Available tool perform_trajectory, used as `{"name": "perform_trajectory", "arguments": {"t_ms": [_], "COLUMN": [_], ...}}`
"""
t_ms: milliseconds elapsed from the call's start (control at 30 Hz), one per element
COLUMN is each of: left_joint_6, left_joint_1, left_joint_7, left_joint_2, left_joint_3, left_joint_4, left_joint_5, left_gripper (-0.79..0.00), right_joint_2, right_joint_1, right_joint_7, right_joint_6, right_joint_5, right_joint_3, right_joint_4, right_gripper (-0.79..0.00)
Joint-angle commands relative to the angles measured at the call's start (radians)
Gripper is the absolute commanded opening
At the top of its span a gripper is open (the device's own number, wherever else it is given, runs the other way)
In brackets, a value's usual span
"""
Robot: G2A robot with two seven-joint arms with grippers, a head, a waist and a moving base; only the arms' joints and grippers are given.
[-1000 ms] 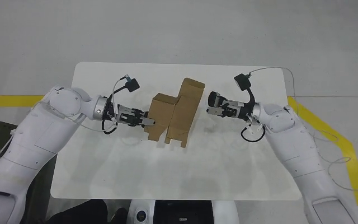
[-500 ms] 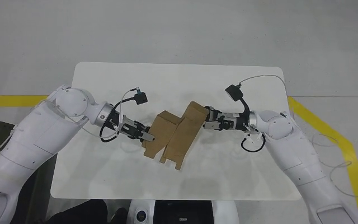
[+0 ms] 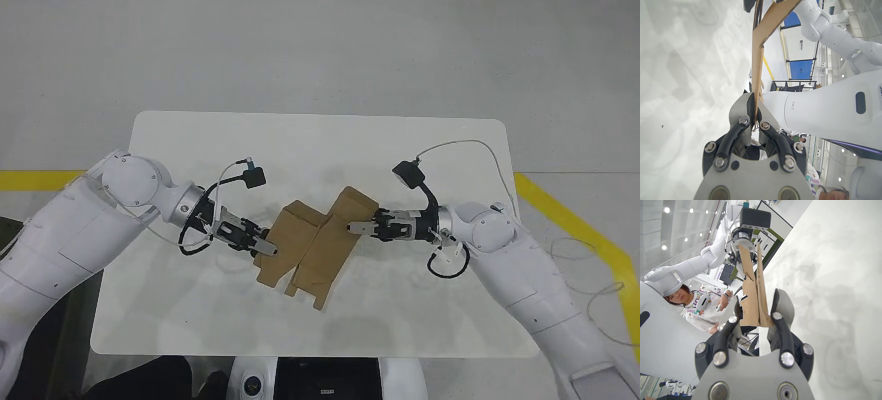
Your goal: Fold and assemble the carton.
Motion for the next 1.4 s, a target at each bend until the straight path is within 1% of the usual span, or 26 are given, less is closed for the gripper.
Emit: {"name": "perform_trajectory", "arguments": {"t_ms": [0,67,100,133,167,200,267,367,467,567,633,800,1067,1233,1367], "left_joint_6": [-0.001,-0.003,-0.004,-0.006,-0.009,-0.013,-0.023,-0.075,-0.139,-0.176,-0.199,-0.217,-0.220,-0.201,-0.179], "left_joint_1": [-0.007,-0.015,-0.018,-0.022,-0.025,-0.028,-0.032,-0.029,-0.008,0.016,0.037,0.080,0.125,0.144,0.162], "left_joint_7": [0.001,0.003,0.004,0.006,0.009,0.013,0.023,0.076,0.140,0.176,0.200,0.218,0.222,0.268,0.282], "left_joint_2": [0.002,0.004,0.005,0.006,0.006,0.007,0.008,0.011,0.014,0.010,0.007,0.003,-0.007,-0.021,-0.027], "left_joint_3": [0.010,0.019,0.023,0.027,0.031,0.034,0.037,0.035,0.023,0.009,0.004,-0.018,-0.055,-0.071,-0.088], "left_joint_4": [0.003,0.006,0.009,0.011,0.013,0.016,0.022,0.034,0.079,0.116,0.117,0.120,0.123,0.116,0.101], "left_joint_5": [-0.008,-0.014,-0.018,-0.020,-0.023,-0.029,-0.047,-0.059,-0.100,-0.164,-0.182,-0.231,-0.238,-0.218,-0.209], "left_gripper": [-0.785,-0.785,-0.727,-0.563,-0.459,0.000,0.000,0.000,0.000,0.000,0.000,0.000,0.000,0.000,0.000], "right_joint_2": [0.003,0.007,0.009,0.011,0.013,0.014,0.017,0.020,0.021,0.019,0.017,0.014,0.005,-0.002,-0.005], "right_joint_1": [0.005,0.010,0.013,0.016,0.018,0.019,0.023,0.024,0.023,0.019,0.017,0.011,0.001,-0.003,-0.009], "right_joint_7": [-0.005,-0.016,-0.019,-0.025,-0.033,-0.042,-0.058,-0.088,-0.112,-0.130,-0.142,-0.187,-0.269,-0.301,-0.330], "right_joint_6": [-0.005,-0.015,-0.019,-0.025,-0.033,-0.042,-0.058,-0.088,-0.112,-0.129,-0.131,-0.123,-0.112,-0.102,-0.097], "right_joint_5": [0.009,0.018,0.020,0.022,0.027,0.031,0.037,0.047,0.051,0.058,0.055,0.027,-0.029,-0.052,-0.079], "right_joint_3": [-0.009,-0.018,-0.023,-0.026,-0.028,-0.030,-0.033,-0.030,-0.024,-0.017,-0.013,0.002,0.019,0.020,0.031], "right_joint_4": [0.003,0.008,0.010,0.013,0.017,0.021,0.030,0.047,0.064,0.079,0.086,0.096,0.087,0.084,0.085], "right_gripper": [-0.785,-0.785,-0.785,-0.785,-0.785,-0.785,-0.785,-0.785,-0.785,-0.785,-0.785,-0.785,-0.785,-0.785,-0.785]}}
